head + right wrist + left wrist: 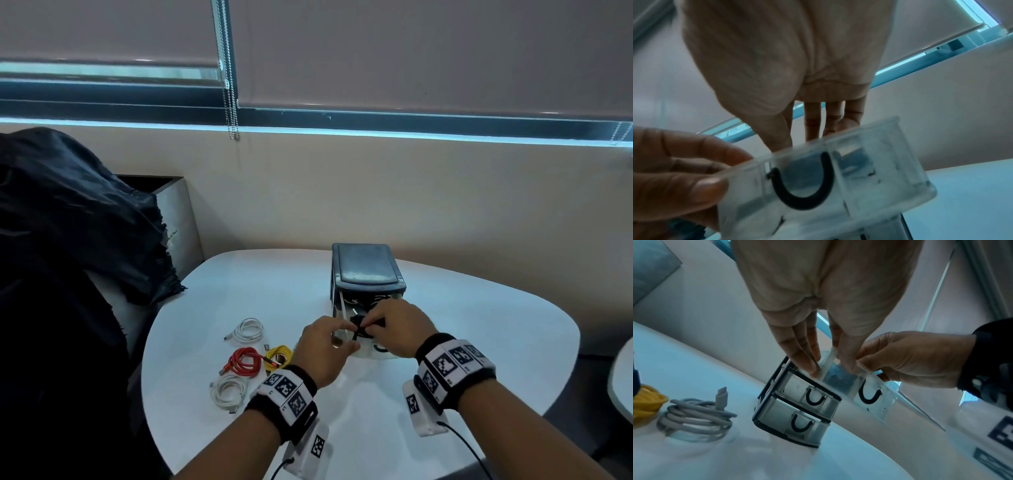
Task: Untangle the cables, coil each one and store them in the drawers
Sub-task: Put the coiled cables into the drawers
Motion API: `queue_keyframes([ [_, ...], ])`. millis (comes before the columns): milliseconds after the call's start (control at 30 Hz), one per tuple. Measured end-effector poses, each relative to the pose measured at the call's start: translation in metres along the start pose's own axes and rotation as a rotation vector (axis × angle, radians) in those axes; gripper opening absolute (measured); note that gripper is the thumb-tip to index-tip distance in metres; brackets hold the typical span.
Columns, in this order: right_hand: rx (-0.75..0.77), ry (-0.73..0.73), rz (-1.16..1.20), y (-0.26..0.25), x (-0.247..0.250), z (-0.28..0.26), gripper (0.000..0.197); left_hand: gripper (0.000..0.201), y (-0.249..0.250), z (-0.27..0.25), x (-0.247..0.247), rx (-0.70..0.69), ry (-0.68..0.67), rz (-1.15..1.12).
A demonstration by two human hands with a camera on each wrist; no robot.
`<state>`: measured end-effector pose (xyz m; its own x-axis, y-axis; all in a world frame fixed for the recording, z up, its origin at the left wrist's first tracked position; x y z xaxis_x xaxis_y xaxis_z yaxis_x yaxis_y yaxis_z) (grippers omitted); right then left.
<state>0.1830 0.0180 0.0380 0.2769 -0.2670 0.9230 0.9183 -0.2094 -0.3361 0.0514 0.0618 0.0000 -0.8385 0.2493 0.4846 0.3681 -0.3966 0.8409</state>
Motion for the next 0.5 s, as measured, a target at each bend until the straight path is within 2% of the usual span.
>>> queue_keyframes([
  [67,0.031,-0.073,0.004,-0.005,-0.008,-0.001,0.025,0.034,0.000,0.001,0.001,-0.001,0.009,-0.010],
  [100,0.039,-0.064,0.019,-0.005,-0.007,-0.001,0.024,0.039,0.000,0.002,0.001,0.000,0.014,-0.014],
  [133,0.039,-0.006,0.039,-0.005,0.000,0.001,0.022,0.046,0.000,0.004,0.003,-0.001,0.021,-0.012],
  [200,0.010,0.212,0.054,0.005,0.023,0.008,0.019,0.065,0.003,0.011,0.007,-0.035,0.040,0.061],
  [267,-0.072,0.352,0.105,0.025,0.039,0.018,0.030,0.086,0.013,0.023,0.010,-0.130,0.037,0.178],
  [333,-0.156,0.291,0.181,0.048,0.033,0.032,0.053,0.102,0.023,0.035,0.005,-0.217,-0.039,0.294],
  [400,-0.161,0.160,0.179,0.059,0.018,0.042,0.070,0.113,0.027,0.046,-0.006,-0.269,-0.165,0.419],
  [500,-0.113,0.108,0.079,0.058,0.015,0.049,0.071,0.119,0.024,0.064,-0.025,-0.321,-0.310,0.573],
])
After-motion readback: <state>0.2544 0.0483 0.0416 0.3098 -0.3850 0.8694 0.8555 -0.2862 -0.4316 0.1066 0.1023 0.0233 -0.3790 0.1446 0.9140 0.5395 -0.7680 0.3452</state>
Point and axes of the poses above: each hand's wrist, its own z-axis towards the middle knuckle, its own x-axis out of the back of the hand, y = z × x, the point moved 9 cm from there along z, towards the middle knuckle, and after that the axes turned 13 degrees about y, right-handed, at the moved point
